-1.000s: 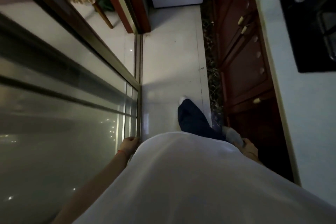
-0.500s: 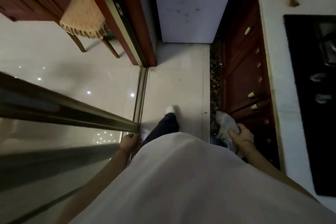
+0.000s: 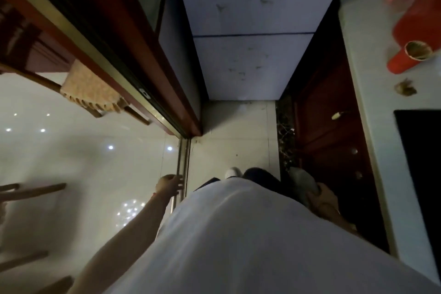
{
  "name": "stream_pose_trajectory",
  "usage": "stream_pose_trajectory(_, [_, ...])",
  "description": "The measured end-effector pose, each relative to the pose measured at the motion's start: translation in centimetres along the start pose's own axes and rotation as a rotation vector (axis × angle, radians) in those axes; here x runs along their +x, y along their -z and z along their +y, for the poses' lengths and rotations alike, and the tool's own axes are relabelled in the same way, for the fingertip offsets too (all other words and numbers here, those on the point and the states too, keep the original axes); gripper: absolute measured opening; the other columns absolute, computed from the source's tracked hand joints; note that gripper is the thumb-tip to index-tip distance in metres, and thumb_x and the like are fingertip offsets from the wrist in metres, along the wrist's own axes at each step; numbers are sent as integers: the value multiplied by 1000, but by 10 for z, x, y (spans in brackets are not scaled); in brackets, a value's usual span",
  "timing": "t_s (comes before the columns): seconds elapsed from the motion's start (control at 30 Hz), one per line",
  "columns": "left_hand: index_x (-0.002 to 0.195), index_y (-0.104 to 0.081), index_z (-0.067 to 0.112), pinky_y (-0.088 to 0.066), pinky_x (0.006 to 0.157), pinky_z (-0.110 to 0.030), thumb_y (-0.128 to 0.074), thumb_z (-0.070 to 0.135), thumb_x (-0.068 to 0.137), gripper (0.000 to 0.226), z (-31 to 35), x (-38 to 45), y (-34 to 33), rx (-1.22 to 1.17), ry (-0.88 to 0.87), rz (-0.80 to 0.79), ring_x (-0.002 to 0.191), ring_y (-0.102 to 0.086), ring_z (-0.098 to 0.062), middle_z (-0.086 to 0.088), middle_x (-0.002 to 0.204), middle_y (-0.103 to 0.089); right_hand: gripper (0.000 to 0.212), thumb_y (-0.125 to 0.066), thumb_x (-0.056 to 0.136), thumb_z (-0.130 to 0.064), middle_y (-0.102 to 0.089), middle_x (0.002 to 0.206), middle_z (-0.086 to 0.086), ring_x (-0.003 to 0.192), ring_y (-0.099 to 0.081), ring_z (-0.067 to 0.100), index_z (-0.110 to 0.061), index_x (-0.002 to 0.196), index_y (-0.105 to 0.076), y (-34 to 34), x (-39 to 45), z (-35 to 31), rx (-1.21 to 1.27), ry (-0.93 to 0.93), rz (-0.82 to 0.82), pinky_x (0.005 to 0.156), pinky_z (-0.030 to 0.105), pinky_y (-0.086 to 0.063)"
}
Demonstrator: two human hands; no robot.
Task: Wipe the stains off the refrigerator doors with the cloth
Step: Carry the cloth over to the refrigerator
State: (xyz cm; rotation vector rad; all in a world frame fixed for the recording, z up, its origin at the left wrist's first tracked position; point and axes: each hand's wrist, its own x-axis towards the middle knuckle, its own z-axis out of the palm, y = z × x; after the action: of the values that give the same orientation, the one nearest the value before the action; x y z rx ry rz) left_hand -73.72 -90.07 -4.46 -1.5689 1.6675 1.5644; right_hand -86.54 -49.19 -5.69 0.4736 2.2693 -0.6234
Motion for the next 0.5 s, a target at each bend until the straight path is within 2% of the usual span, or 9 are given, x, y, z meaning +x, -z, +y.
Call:
stream_pose_trajectory(0.1, [116, -64, -2, -47, 70, -28, -49, 15, 102, 27, 87, 25, -1, 14, -102, 9, 93, -61, -30, -17, 103, -64, 40, -59, 97, -29, -62, 125, 25, 112, -61, 41, -2, 127, -59, 22, 43, -58, -17, 34, 71, 96, 43, -48])
stream_pose_trajectory(0.2, [116, -64, -2, -50, 81, -34, -49, 17, 102, 28, 134, 55, -11, 48, -132, 9, 97, -61, -30, -17, 105, -65, 46, -62, 95, -30, -60, 129, 26, 114, -60, 44, -5, 132, -56, 36, 76, -96, -29, 82, 99, 97, 45, -49])
stream_pose_trajectory(0.33, [117, -64, -4, -46, 69, -30, -49, 15, 101, 29, 179, 93, -29, 43, -108, 24, 86, -60, -30, -17, 103, -64, 44, -62, 95, -30, -61, 128, 24, 114, -60, 41, -5, 131, -58, 50, 122, -134, -70, 54, 44, 94, 42, -48])
stream_pose_trajectory(0.4, [118, -64, -7, -47, 69, -31, -53, 15, 100, 30, 199, 107, -37, 31, -90, 37, 76, -59, -26, -18, 100, -64, 42, -64, 94, -27, -62, 127, 24, 114, -60, 41, -6, 130, -59, 61, 139, -157, -48, 65, 44, 91, 38, -47])
stream_pose_trajectory(0.5, [115, -66, -5, -54, 90, -42, -55, 12, 99, 26, 240, 122, -46, 30, -146, 52, 87, -64, -31, -24, 109, -69, 39, -61, 96, -19, -61, 130, 25, 117, -58, 41, -1, 130, -57, 84, 167, -200, -68, 151, 68, 94, 37, -43])
